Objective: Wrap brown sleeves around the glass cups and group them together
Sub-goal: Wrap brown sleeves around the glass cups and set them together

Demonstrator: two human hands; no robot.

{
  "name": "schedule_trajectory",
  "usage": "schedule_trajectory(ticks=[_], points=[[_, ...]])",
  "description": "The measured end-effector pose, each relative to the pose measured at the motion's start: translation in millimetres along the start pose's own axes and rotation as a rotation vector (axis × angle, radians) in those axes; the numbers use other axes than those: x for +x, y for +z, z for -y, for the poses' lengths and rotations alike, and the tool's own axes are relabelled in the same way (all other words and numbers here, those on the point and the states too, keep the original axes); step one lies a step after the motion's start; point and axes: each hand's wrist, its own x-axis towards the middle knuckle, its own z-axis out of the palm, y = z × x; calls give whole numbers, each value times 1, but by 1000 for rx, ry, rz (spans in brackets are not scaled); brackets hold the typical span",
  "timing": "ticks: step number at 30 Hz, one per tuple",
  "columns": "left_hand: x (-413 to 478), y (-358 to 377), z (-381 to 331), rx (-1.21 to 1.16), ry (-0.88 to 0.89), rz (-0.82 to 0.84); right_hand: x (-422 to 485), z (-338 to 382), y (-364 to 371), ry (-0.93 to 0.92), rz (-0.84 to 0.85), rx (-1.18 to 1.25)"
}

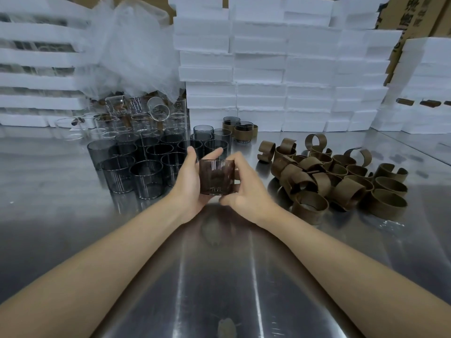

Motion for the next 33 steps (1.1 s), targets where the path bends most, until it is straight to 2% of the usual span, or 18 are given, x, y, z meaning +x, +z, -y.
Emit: schedule_trajectory(ticks=[3,6,8,13,16,24,28,33], points=[[4,2,5,-87,-27,49,4,-1,0,30,-67,49],[6,6,11,79,117,102,7,-4,0,94,-237,55],[3,7,15,223,191,161,8,-6,-2,106,-283,22],[6,6,17,325,139,232,6,-1,-10,62,-190,94],[7,4,19,364,127,247,6,-2,-10,119,-142,157],[0,1,20,680,179,276,9,-8,-11,130,-220,34],[-3,3,20,541,187,330,12,-11,-17,136,-189,-94],[-5,5,20,443,209,297,15,-10,-19,189,-166,-228]])
